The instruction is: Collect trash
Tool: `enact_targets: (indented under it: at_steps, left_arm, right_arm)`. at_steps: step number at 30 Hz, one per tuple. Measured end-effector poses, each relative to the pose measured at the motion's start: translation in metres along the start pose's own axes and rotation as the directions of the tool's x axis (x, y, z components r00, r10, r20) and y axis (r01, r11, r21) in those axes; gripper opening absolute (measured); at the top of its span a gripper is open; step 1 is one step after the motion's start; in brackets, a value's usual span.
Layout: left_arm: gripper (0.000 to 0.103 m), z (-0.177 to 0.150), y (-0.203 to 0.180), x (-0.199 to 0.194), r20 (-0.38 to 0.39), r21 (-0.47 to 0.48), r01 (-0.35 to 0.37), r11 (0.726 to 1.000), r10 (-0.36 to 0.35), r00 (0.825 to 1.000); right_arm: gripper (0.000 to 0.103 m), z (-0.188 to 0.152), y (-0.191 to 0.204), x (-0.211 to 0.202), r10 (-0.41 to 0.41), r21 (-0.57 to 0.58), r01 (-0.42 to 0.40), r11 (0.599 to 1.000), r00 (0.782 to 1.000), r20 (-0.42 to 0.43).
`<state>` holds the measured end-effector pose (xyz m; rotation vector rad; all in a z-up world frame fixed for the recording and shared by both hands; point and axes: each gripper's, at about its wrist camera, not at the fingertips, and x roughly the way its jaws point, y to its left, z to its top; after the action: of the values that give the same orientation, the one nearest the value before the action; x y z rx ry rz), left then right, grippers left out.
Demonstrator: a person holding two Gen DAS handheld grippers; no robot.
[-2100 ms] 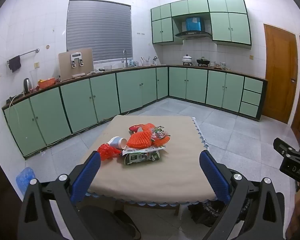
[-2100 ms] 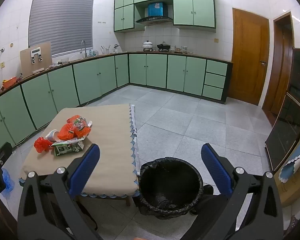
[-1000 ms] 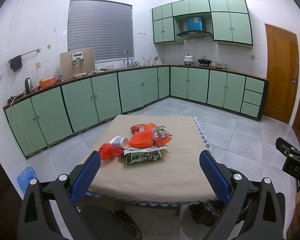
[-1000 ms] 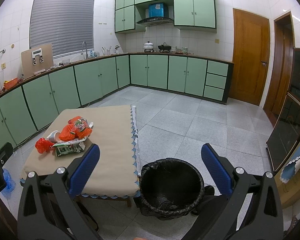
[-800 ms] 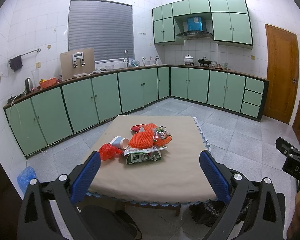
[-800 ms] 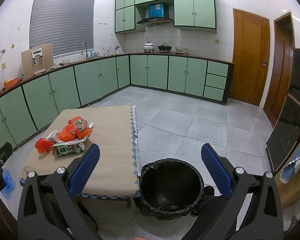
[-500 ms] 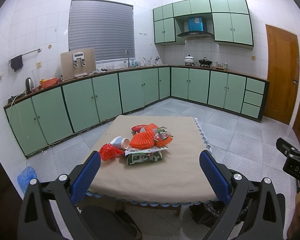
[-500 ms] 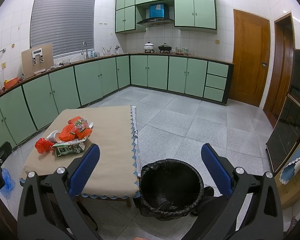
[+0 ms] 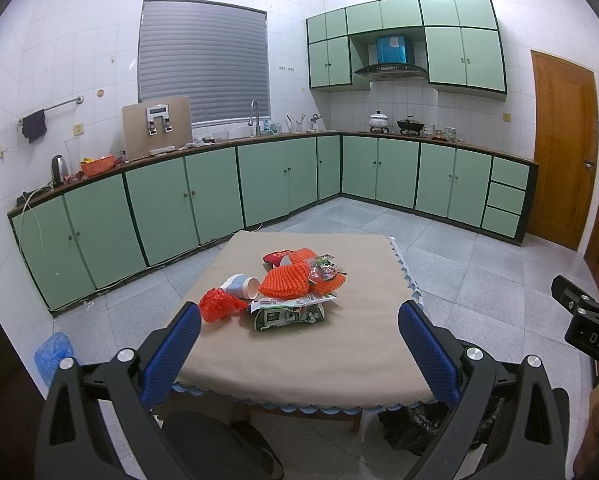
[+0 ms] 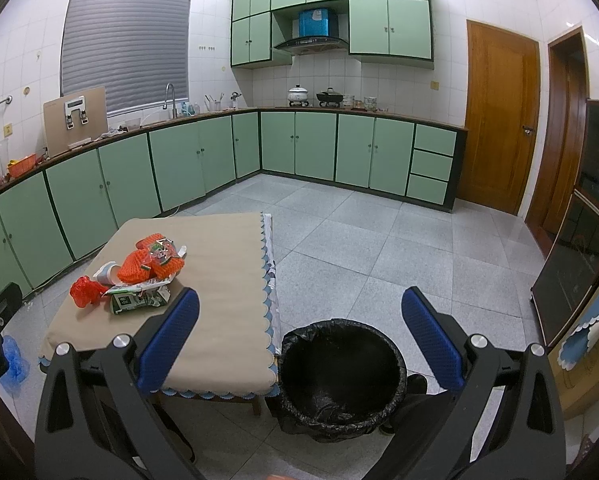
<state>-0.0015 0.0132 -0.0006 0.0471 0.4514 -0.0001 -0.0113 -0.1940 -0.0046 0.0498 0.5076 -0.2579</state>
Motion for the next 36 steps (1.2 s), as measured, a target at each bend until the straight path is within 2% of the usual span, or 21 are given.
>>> enact_targets:
  at_steps: [36]
  left_arm:
    - [0.097, -0.0046, 0.0017, 0.0032, 0.002, 0.015, 0.005, 1.000, -0.005, 1.000]
  right_arm:
    - [0.098, -0.0007, -0.0003, 0.0052, 0.012, -0.017, -0.012, 1.000, 1.000, -0.003]
